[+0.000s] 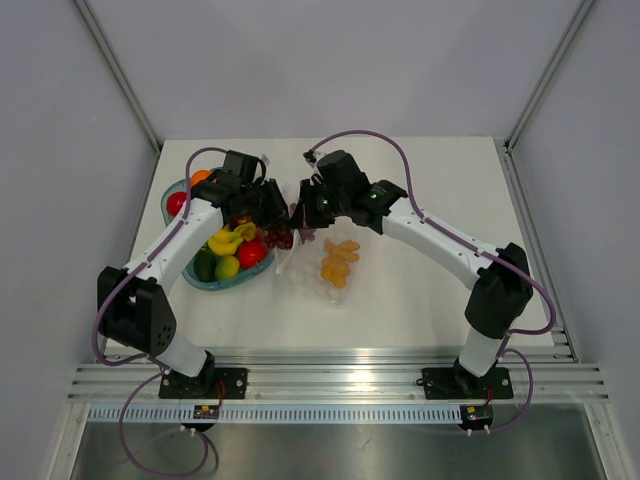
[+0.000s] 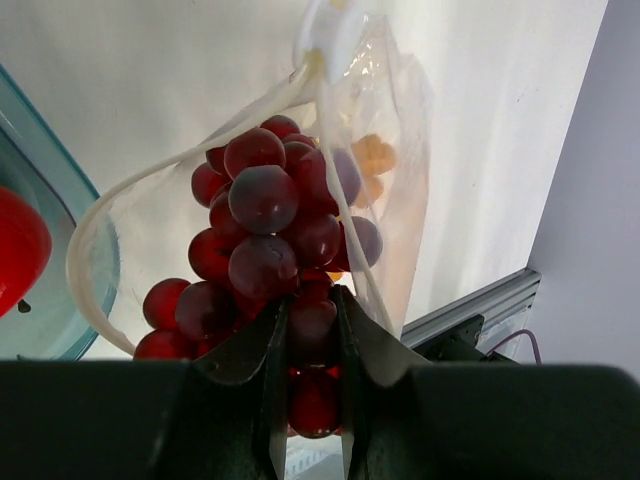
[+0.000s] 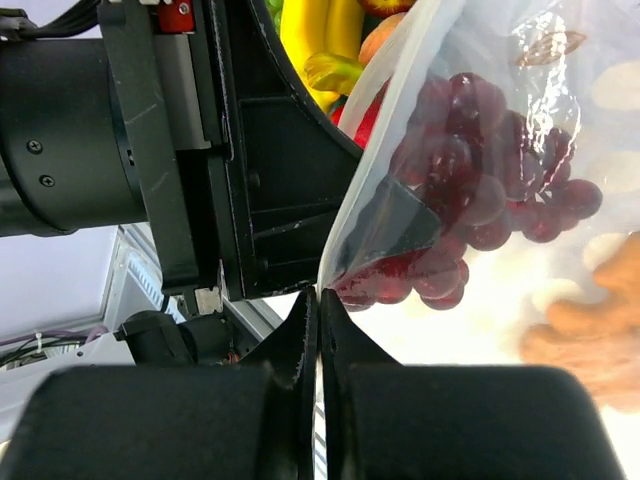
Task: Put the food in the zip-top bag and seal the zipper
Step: Place the fake fruit in the zipper food storage bag, then adjust the zipper food storage bag at the center of the board.
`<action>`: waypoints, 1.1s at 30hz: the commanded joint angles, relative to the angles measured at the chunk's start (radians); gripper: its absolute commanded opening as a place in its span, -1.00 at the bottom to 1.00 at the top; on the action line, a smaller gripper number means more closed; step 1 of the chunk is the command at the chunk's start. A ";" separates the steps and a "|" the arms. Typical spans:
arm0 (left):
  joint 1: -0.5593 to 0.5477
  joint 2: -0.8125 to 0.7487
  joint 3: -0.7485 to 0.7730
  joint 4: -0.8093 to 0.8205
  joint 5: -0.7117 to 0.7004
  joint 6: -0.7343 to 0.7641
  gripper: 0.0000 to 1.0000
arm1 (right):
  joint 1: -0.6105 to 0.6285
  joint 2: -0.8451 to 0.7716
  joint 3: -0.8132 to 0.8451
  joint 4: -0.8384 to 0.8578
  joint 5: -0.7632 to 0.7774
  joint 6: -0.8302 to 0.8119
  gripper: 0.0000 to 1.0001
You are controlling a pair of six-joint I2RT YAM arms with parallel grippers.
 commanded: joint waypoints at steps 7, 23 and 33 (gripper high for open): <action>-0.033 0.023 0.078 -0.032 0.024 0.058 0.18 | 0.016 -0.035 -0.013 0.050 -0.023 0.015 -1.00; -0.022 -0.112 0.144 -0.245 -0.149 0.231 -0.37 | 0.016 -0.061 -0.072 0.073 -0.013 0.024 -1.00; 0.013 -0.088 -0.034 -0.166 -0.169 0.214 -0.11 | 0.017 -0.130 -0.116 0.088 0.005 0.002 -1.00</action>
